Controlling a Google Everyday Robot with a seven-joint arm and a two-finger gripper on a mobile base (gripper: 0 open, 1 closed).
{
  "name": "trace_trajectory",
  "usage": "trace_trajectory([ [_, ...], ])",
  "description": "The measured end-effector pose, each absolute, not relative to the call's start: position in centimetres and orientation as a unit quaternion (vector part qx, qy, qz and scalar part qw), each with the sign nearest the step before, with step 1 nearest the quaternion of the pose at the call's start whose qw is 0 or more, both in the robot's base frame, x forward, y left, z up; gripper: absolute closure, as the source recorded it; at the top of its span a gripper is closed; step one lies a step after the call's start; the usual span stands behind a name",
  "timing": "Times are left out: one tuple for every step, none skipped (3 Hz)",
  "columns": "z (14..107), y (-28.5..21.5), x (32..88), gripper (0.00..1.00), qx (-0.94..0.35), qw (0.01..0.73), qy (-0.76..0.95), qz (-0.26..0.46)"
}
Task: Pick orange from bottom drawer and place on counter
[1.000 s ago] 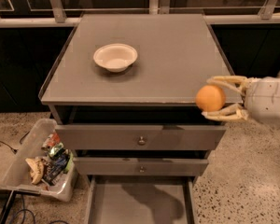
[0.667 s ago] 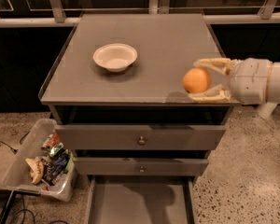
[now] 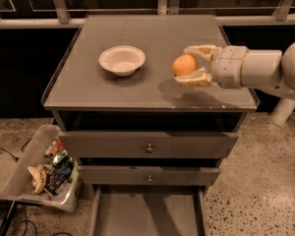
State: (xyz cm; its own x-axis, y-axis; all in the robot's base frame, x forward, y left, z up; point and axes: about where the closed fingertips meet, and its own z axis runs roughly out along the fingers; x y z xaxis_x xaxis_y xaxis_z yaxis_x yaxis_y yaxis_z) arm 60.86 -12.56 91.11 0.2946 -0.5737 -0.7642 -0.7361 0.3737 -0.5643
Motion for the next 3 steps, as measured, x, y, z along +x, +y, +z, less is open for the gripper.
trace_trajectory([
  [89.0, -10.7, 63.7, 1.00, -0.508, 0.580, 0.629, 0.102],
  [87.4, -8.7, 66.0, 1.00, -0.472, 0.577, 0.655, 0.126],
  [86.0, -7.7, 67.4, 1.00, -0.446, 0.570, 0.676, 0.139],
])
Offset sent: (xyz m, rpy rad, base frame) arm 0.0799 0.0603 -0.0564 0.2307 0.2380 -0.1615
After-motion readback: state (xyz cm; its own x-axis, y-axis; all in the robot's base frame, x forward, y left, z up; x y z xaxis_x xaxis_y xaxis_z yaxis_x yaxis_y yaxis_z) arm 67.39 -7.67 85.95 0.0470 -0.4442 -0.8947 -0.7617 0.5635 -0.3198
